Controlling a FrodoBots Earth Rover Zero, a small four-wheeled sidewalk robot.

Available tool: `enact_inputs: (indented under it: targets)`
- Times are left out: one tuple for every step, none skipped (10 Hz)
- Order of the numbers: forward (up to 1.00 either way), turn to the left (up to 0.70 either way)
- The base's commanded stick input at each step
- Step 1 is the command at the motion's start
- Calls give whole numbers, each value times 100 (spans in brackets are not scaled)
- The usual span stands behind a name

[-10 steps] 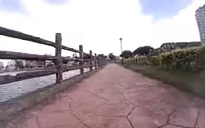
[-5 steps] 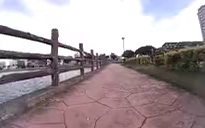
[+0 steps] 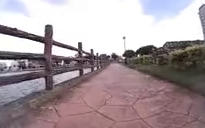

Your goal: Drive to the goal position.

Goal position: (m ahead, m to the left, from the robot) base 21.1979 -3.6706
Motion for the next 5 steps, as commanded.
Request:
enact_inputs:
  targets:
    - [70, -24]
    - [70, -24]
    - [70, -24]
    - [70, -24]
    - [70, -24]
